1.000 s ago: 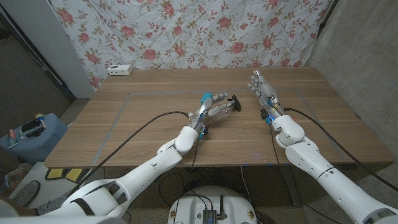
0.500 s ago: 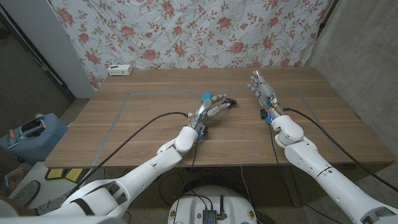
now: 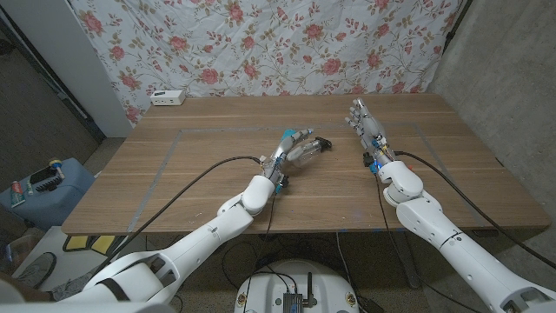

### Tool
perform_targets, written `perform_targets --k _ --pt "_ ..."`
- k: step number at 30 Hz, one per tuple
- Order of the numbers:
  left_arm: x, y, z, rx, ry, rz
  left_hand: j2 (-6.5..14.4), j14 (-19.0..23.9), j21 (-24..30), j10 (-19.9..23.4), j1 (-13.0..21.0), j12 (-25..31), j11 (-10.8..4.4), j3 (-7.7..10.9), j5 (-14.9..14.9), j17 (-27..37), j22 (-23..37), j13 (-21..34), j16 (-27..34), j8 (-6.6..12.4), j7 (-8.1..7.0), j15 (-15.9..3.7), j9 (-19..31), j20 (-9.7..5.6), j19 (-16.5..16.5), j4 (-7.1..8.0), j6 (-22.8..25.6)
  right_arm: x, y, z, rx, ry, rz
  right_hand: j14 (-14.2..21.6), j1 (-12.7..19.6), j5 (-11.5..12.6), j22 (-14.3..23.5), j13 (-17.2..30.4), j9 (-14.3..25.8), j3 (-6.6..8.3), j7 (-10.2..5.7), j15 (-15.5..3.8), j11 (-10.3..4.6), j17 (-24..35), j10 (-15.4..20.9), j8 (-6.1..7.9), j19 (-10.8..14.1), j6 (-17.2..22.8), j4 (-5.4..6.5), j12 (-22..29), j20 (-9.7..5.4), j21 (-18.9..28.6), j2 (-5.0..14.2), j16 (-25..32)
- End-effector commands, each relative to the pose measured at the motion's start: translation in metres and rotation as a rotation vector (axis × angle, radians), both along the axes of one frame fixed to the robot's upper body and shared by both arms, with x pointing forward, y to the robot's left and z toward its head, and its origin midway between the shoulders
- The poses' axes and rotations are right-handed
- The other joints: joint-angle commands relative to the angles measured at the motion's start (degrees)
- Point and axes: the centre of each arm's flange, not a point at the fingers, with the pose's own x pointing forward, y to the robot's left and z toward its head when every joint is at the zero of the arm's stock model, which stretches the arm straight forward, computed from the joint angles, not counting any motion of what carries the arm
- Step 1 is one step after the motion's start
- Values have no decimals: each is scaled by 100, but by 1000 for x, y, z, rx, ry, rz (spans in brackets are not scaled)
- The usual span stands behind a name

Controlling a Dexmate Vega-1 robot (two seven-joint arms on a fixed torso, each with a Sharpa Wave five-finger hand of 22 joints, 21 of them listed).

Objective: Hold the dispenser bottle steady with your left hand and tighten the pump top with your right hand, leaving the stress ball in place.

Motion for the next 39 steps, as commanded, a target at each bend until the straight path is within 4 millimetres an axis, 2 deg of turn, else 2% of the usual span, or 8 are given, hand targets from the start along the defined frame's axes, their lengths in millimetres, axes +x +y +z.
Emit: perform_targets --k 1,17,19,27,39 --pt "-7 9 14 -57 -25 -24 80 -120 16 -132 -139 -32 34 -23 21 17 33 3 -7 -23 8 -457 16 -131 -47 49 -72 3 4 1 -9 -1 11 -41 -40 31 16 11 2 -12 -29 -31 -23 19 -50 21 -24 15 37 41 -205 24 22 -21" --pt "-13 43 26 -134 -21 -24 304 -527 19 -507 -474 -39 246 -46 21 21 37 3 -15 -32 89 -235 16 4 -169 220 -280 9 12 10 -55 -3 39 -111 -162 36 18 12 2 -56 -94 -42 -58 26 -84 17 -6 -26 81 45 -170 44 26 -26" --pt "-13 47 27 -143 -20 -27 373 -615 19 -595 -526 -41 309 -34 27 24 38 3 -13 -39 150 -172 16 72 -195 251 -351 10 13 11 -61 -3 37 -121 -180 37 18 12 3 -62 -103 -42 -57 27 -86 15 -1 -33 88 46 -165 47 26 -27" --pt "-13 68 33 -159 -20 -32 437 -826 30 -839 -621 -54 259 -34 27 18 37 2 -21 -48 214 -84 15 64 -213 272 -523 12 19 17 -78 -3 28 -135 -250 42 19 12 3 -90 -142 -45 -94 30 -126 3 -1 -85 112 37 -139 49 23 -21" --pt "-13 94 34 -190 -8 -44 503 -1066 20 -1039 -766 -41 319 -47 27 23 38 2 -22 -44 293 34 14 76 -293 324 -682 15 24 27 -82 -18 26 -152 -340 52 20 11 3 -128 -156 -32 -88 30 -164 0 31 -140 136 37 -121 63 14 -15"
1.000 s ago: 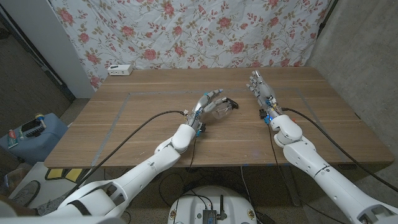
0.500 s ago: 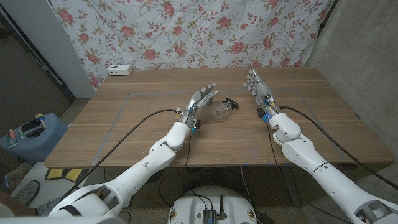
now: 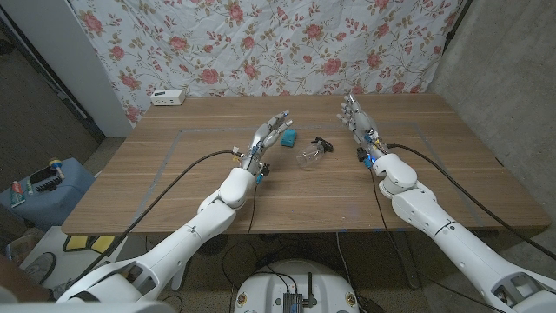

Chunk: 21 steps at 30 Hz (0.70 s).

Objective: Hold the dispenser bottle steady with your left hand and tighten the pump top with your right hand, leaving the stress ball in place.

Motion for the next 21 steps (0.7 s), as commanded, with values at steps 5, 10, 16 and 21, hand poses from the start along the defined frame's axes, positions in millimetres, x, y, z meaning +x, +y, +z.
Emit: perform_targets --k 5,10,16,21 --pt "-2 40 2 -44 6 -1 70 -131 28 -121 -141 33 39 32 31 28 10 1 22 -44 29 54 13 5 -60 80 -244 7 8 7 -11 -13 1 -35 -42 34 5 10 3 -25 -13 -39 -20 15 -37 0 49 -51 30 11 -126 40 -14 -14" --pt "0 48 -2 -57 7 0 110 -216 36 -199 -190 37 87 43 33 27 10 1 21 -46 27 129 12 9 -61 96 -383 10 9 6 -14 -18 11 -5 -67 40 5 10 2 -32 -16 -48 -26 13 -39 5 89 -56 33 15 -135 53 -11 1" --pt "3 58 -5 -72 15 -9 122 -229 42 -213 -208 45 94 47 33 27 10 1 28 -44 32 138 11 24 -53 99 -436 13 10 4 -15 -25 7 23 -93 51 4 10 2 -37 2 -63 1 10 2 25 119 -24 34 36 -146 59 0 13" --pt "4 66 -7 -91 20 -16 133 -266 42 -239 -234 50 117 52 32 27 10 1 27 -45 40 167 10 36 -60 104 -514 16 11 3 -17 -23 3 32 -110 59 4 10 1 -41 10 -65 -21 8 7 36 137 0 33 39 -159 60 5 16"
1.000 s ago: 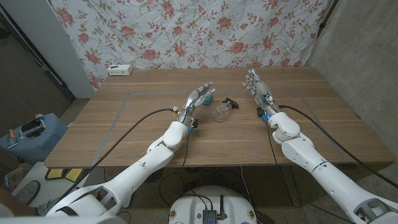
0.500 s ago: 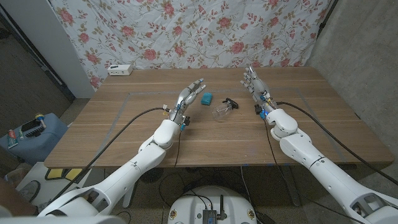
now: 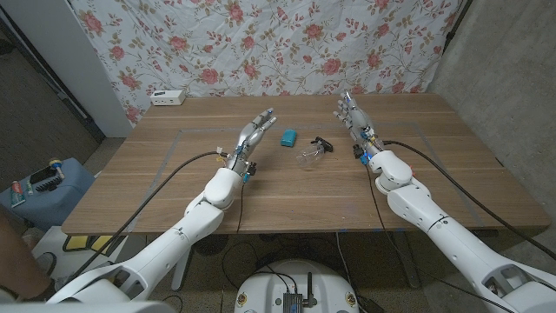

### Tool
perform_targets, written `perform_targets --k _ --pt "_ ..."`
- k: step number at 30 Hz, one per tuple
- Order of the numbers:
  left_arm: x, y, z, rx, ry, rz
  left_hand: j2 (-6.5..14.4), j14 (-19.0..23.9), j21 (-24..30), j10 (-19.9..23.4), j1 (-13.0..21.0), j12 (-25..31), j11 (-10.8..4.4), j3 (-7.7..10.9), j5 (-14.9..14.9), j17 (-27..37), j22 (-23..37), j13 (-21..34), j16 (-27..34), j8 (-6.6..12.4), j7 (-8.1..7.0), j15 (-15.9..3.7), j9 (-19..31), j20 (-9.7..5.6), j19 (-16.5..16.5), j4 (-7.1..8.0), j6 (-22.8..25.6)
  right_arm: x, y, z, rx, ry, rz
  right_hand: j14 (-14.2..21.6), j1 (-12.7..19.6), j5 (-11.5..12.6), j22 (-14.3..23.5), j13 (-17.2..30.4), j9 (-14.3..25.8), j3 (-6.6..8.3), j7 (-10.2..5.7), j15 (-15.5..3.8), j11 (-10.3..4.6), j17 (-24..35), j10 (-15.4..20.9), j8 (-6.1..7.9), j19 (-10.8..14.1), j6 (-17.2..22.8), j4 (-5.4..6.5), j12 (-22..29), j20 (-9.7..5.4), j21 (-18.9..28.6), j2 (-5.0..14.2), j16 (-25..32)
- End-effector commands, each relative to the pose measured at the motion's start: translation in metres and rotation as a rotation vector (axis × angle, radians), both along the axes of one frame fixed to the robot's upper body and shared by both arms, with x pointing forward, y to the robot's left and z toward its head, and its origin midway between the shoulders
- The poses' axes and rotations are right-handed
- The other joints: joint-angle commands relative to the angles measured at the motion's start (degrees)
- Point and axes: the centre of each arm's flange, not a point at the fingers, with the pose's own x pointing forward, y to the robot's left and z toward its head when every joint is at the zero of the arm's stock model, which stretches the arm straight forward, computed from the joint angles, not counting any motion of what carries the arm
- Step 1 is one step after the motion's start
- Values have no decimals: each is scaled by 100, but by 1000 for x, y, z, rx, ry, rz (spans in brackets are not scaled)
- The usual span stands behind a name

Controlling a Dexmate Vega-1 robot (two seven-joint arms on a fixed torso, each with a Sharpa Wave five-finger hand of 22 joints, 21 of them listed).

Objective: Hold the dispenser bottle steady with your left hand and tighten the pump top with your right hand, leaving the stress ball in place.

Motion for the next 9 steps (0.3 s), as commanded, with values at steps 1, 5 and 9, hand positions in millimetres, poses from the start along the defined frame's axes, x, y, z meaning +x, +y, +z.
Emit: perform_targets --k 1,5,9 --pt "3 22 -6 -35 11 -9 7 -49 42 -24 -49 27 23 26 32 27 11 1 27 0 9 9 10 42 2 47 -59 7 3 -1 -5 -3 -2 8 -24 37 20 9 1 -18 5 -45 14 8 37 37 35 43 9 40 -163 14 -11 16" --pt "2 28 -11 -59 22 -1 15 -53 44 -26 -68 34 32 27 32 29 11 2 34 12 18 24 10 53 1 55 -67 9 4 -3 -4 11 1 11 -36 42 20 9 1 -21 1 -46 14 6 60 39 35 47 9 49 -168 11 -8 17" --pt "0 33 -19 -79 37 15 27 -35 49 7 -92 56 40 31 32 30 12 2 49 32 26 26 10 61 10 64 -55 13 6 -4 -18 38 6 30 -50 48 20 9 1 -24 8 -57 -6 4 92 48 43 70 7 61 -171 10 -5 24"
